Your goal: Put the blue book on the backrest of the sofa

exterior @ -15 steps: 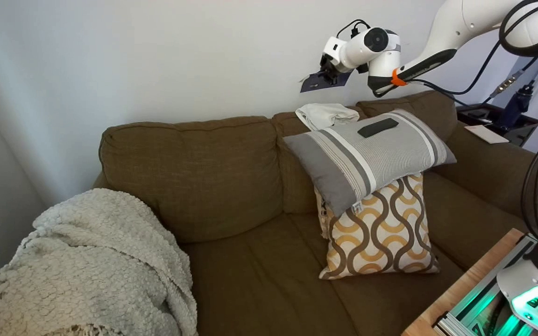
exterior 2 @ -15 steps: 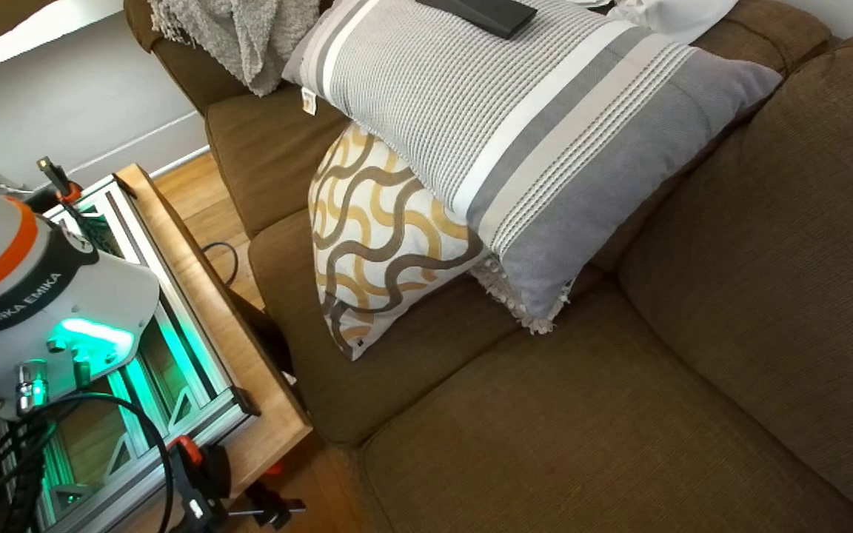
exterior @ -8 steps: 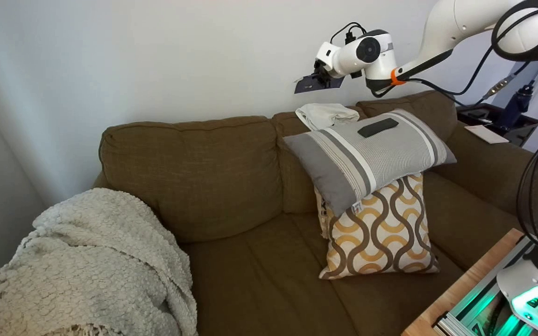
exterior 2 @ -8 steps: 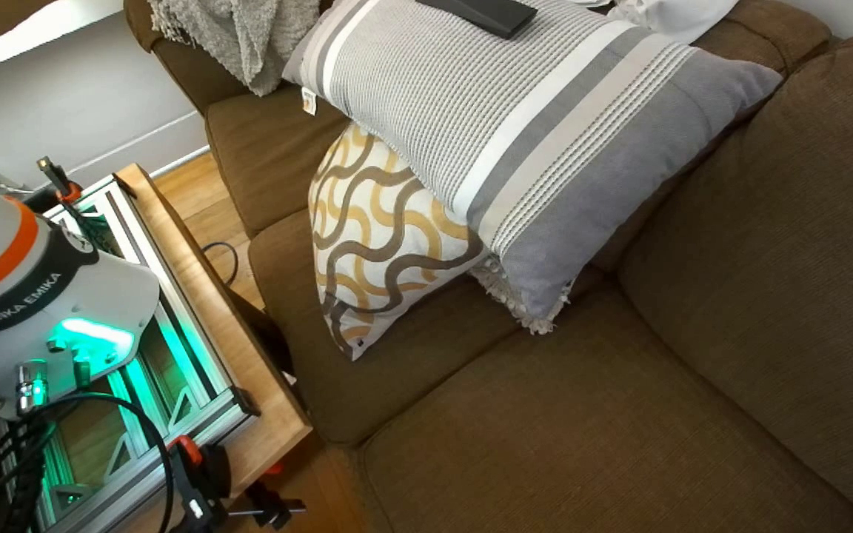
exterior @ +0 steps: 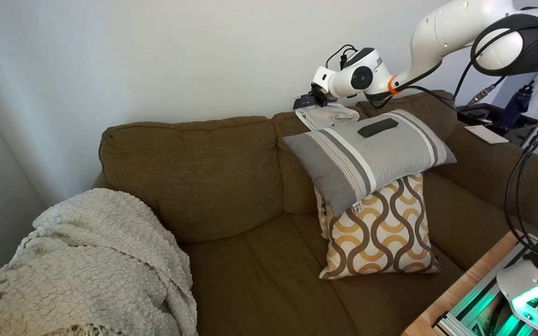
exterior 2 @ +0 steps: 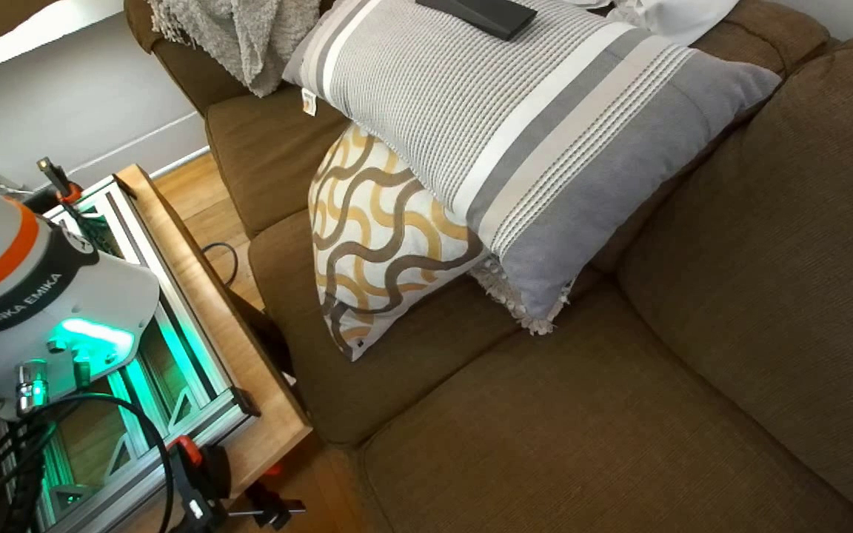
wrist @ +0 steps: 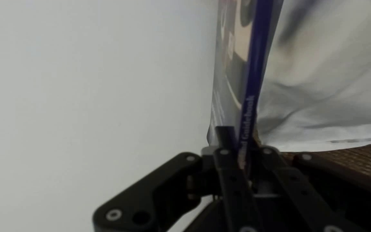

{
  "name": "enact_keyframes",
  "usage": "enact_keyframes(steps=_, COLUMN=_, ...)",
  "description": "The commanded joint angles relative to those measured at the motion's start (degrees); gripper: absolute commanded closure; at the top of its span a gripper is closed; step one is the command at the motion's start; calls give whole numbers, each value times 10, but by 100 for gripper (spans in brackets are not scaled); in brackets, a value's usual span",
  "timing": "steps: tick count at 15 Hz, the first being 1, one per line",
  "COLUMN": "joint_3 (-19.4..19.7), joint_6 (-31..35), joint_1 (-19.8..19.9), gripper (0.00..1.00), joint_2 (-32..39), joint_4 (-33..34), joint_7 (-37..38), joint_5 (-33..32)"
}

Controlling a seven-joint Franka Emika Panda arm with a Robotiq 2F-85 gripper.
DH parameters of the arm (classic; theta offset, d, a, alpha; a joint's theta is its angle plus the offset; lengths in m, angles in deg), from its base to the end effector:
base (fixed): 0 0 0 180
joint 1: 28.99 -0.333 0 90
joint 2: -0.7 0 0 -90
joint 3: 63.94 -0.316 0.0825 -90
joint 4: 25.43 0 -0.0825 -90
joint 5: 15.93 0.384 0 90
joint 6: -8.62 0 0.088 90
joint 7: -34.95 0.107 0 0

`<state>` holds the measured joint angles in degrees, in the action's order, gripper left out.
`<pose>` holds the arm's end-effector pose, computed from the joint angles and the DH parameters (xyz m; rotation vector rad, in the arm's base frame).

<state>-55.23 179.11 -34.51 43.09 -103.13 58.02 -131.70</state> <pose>0.7374 0.0473 0.3015 1.4554 1.4647 0.7032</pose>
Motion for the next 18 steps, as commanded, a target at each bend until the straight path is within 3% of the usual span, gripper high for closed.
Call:
enact_keyframes(steps=1, joint_3=-5, joint_6=-11, joint_1=4, gripper=97, joint_2=41, joint_4=25, joint_7=28, joint_5=-48)
enact_keyframes(steps=2, joint_3=-3, joint_6=2, joint_1=4, gripper=64, joint_2=45, joint_4=21, joint_7=16, joint_5=-38)
enact_keyframes(steps=4, joint_3=3, joint_6=25, joint_1=1, gripper=59, joint_2=32, joint_4=-2, joint_7=-12, joint_5=-16)
enact_keyframes(steps=6, joint_3=16, joint_6=66, joint_1=-2, gripper=43, joint_2=8, joint_4=-36, joint_7=-63, joint_5=29)
enact_keyframes(steps=7, joint_3=-30, joint_6=52, joint_1=33, gripper=34, joint_2=-18, joint_4=-71, joint_7=-133, joint_5=55)
enact_keyframes(steps=8, joint_3=-26, joint_6=61, joint_1=34, gripper=27, joint_2=-35, joint_4=-89, joint_7=-160, joint_5=70)
enact_keyframes(steps=9, joint_3=23, joint_6=93, joint_1=4, gripper=20, joint_2=-53, joint_4=-106, joint_7=-176, joint_5=108)
enact_keyframes(steps=11, joint_3=31, joint_6=149, joint_1=13, gripper=5, joint_2=-93, joint_4=-145, joint_7=-230, joint_5=156)
enact_keyframes(steps=13, joint_3=45, joint_6=223, joint_1=15, gripper=0, joint_2=-132, joint_4=-174, joint_7=-240, joint_5=170)
enact_keyframes(steps=14, joint_3=-6, joint_6=239, joint_1=58, gripper=0, joint_2=-159, joint_4=-196, joint_7=-261, joint_5=167)
enact_keyframes(steps=15, joint_3=45, joint_6=285, joint_1=21, gripper=0, joint_2=-167, joint_4=-178, joint_7=-212, joint_5=151)
enact_keyframes(steps=18, joint_3=15, joint_6=334, joint_1=51, gripper=0, joint_2=-212, joint_4=-142, joint_7=-190, joint_5=196)
